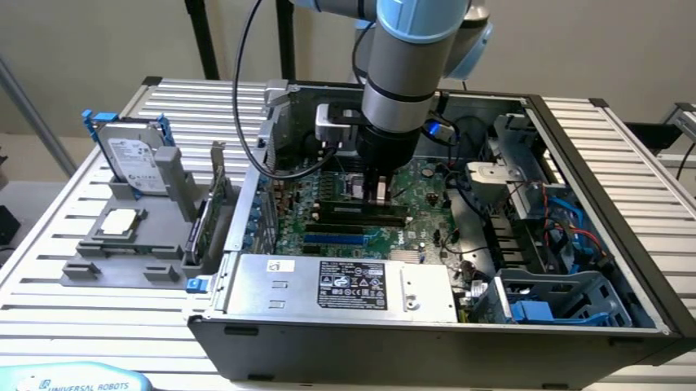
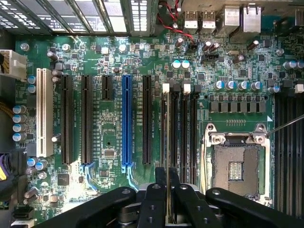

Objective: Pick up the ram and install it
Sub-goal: 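Insert the ram into the slot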

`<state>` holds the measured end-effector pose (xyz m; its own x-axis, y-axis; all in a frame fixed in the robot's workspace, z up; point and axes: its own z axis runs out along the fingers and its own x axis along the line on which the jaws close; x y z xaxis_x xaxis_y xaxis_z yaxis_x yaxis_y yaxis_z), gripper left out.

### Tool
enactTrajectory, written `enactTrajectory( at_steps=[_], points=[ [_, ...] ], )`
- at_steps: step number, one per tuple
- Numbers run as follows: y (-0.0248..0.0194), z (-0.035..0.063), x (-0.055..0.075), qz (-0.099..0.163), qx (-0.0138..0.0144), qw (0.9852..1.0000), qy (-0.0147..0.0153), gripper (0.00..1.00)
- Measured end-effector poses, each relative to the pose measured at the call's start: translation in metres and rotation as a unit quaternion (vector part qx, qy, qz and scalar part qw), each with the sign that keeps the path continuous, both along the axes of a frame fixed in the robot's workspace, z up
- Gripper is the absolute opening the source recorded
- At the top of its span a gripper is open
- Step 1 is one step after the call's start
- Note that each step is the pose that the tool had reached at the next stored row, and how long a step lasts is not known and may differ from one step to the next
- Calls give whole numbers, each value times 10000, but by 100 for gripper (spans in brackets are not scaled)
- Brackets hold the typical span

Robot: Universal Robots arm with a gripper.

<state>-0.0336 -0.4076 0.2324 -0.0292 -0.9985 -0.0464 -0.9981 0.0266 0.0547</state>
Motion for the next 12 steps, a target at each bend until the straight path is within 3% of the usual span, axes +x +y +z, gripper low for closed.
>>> enactTrajectory(
  at_steps=[4,12],
  points=[
    [8,-5,-2,2,-21,10000,-37,14],
    [30,-20,-29,3,-53,10000,-53,14]
  ],
)
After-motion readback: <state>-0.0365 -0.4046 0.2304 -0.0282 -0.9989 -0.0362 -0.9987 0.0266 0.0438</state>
